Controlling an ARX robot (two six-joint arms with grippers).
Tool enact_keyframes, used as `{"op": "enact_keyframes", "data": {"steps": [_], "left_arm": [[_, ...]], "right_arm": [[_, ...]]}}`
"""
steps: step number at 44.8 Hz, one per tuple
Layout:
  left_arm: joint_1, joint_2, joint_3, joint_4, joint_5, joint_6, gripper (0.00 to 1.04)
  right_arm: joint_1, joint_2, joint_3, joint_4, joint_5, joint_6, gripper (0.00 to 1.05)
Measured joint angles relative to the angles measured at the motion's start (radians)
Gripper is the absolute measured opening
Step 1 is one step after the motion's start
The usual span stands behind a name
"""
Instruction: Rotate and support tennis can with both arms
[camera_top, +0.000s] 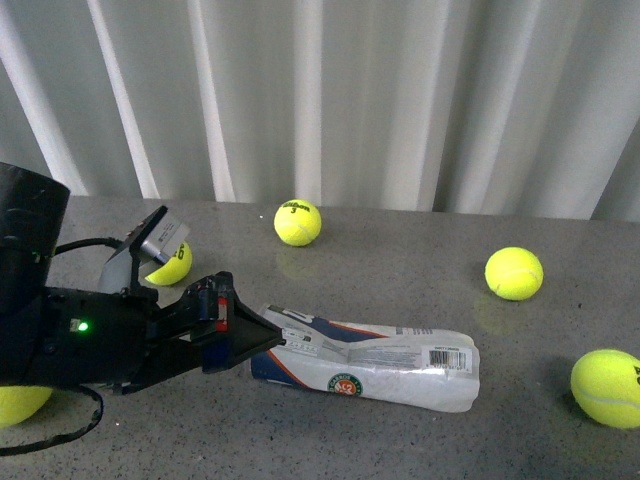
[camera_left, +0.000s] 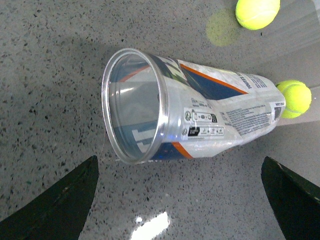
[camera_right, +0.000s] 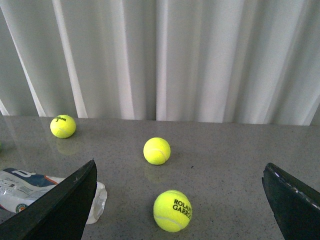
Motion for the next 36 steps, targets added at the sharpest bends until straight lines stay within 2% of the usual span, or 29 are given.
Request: {"op": "enact_keyframes", "data": {"steps": [11,26,36], "left_arm": [[-0.009,0.079,0.101,-0.032,0.006,0.033,0.98],[-0.016,0.112,0.138,-0.069,0.034,0.059,0.98],[-0.08,0.124,0.131,-0.023,0.052,0.012,0.98]], "right_arm": [[0.0,0.0,0.0,0.0,0.0,0.0,0.98],[0.0,0.0,0.0,0.0,0.0,0.0,0.98],[0.0,0.0,0.0,0.0,0.0,0.0,0.98]]}}
